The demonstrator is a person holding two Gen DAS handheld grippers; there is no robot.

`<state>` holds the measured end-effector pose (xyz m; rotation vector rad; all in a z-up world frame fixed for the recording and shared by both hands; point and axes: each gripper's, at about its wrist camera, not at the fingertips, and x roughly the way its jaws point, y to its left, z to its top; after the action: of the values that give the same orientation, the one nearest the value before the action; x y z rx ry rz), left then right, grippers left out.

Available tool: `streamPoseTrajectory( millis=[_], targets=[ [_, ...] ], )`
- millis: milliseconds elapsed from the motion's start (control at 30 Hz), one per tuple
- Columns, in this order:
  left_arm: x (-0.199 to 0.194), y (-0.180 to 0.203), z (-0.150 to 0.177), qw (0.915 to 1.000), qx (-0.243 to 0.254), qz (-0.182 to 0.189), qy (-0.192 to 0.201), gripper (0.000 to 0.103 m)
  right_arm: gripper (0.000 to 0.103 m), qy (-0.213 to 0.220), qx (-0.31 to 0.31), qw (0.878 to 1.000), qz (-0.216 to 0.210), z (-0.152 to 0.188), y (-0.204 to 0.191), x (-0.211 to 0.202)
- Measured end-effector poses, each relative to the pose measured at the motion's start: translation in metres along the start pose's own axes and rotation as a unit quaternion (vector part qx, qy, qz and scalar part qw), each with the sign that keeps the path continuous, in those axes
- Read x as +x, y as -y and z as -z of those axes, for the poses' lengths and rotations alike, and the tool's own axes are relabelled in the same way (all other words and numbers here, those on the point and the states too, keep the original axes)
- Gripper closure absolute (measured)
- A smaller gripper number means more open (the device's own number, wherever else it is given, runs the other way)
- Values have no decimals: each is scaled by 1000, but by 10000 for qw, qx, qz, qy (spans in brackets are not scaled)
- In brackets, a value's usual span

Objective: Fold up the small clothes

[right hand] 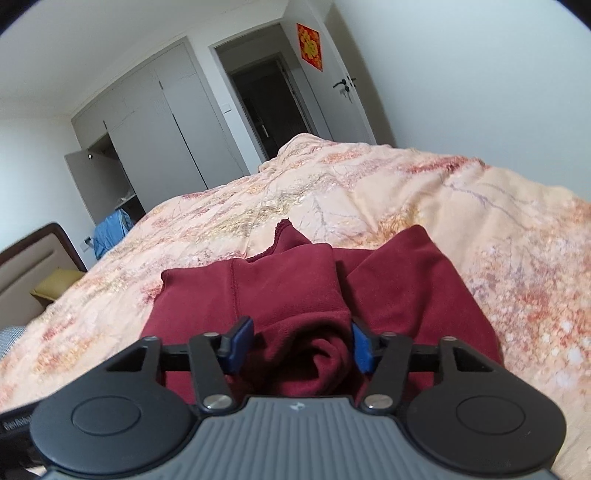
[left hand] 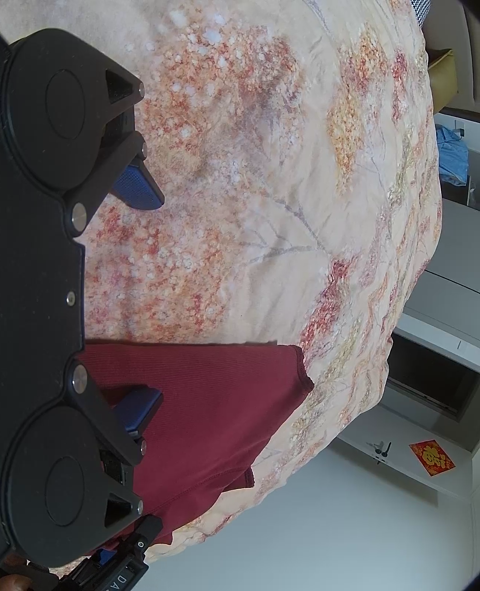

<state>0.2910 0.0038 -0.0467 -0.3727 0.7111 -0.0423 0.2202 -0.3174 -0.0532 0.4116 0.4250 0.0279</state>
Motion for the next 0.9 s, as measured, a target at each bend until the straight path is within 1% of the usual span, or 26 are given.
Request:
streamPoseTrajectory(
  millis=[100,267,333,433,567,633,733,833,900],
  targets=[
    [0,1,0,10000,21,-16,4,1,54,54,-155,9999,39,0,-2,-2],
    [0,4,1,10000,89,-32,-22,1,64,167,-438,9989,73,2,-8,-5],
    [1,7,1,9999,144,-20,-43,1,73,202,-525,9984,59,3,-8,-5],
    [2,13,0,9997,230,-7,-95,1,79,231,-568,9981,-22,2,-5,-5],
    [2,23,-8,9994,285,53,-168,1,82,313,-545,9978,-202,-6,3,-6],
    [-1,30,-11,9993,301,185,-138,1,84,385,-565,9973,-276,-11,8,-8],
    [-7,44,-12,9981,423,436,-52,1,84,633,-598,9958,-298,-20,17,-19],
    [-5,52,-6,9968,516,605,-119,1,84,883,-705,9936,-39,-26,30,-32],
    [3,52,0,9963,430,679,-308,1,84,847,-563,9947,129,-28,44,-33]
  ],
)
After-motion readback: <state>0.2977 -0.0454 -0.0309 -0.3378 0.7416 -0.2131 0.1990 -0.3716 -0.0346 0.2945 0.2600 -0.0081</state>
